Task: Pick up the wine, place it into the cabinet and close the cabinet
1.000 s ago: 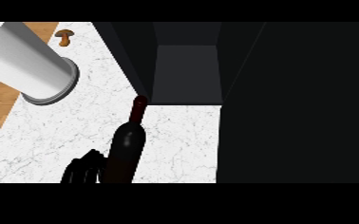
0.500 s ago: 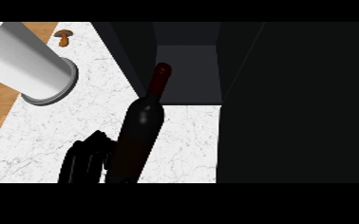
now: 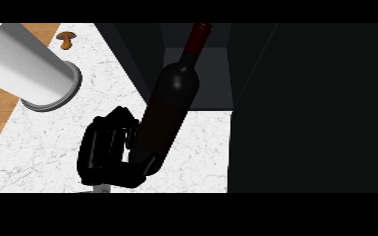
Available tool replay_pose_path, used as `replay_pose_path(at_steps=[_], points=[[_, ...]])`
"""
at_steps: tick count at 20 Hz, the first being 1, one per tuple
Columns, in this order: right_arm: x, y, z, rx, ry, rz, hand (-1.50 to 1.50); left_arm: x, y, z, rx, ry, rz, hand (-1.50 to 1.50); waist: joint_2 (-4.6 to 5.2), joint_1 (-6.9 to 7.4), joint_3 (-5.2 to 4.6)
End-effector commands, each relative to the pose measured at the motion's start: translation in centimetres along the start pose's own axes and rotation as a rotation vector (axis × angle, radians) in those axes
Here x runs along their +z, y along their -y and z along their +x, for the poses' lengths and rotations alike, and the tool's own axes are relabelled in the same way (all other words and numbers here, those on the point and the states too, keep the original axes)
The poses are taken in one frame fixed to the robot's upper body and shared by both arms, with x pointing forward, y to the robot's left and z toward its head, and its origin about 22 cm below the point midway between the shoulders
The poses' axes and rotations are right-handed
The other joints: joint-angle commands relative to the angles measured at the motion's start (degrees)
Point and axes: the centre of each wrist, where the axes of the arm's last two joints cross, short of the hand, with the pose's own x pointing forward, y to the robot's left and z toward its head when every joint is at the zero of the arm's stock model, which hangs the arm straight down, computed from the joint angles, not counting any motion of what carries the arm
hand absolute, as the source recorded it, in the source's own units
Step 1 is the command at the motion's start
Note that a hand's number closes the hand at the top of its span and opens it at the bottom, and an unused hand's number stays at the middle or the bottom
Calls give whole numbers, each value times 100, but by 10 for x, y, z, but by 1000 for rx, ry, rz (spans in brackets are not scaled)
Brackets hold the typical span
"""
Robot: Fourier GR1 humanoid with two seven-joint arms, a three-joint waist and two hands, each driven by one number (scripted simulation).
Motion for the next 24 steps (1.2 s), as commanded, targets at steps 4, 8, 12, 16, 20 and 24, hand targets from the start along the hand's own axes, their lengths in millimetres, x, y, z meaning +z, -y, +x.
replay_pose_path(at_steps=[4,8,12,16,20,24], points=[[-1,-4,-3,9,9,7,-150,-39,28,-10,-65,49,4,150,3,-10,-1],[4,13,-3,13,7,-7,-150,-46,43,-16,-134,24,1,150,2,-12,1],[6,5,7,26,-8,17,-150,-81,73,-25,-208,20,-8,150,9,-77,-1],[4,-9,6,4,4,2,-150,-60,61,-57,-233,-19,-24,150,4,-33,-2],[8,7,-11,22,1,-4,-150,-65,81,-60,-223,-32,7,150,4,-41,-1],[2,4,1,13,17,20,-150,-74,71,-89,-264,-39,57,150,22,-116,-5]])
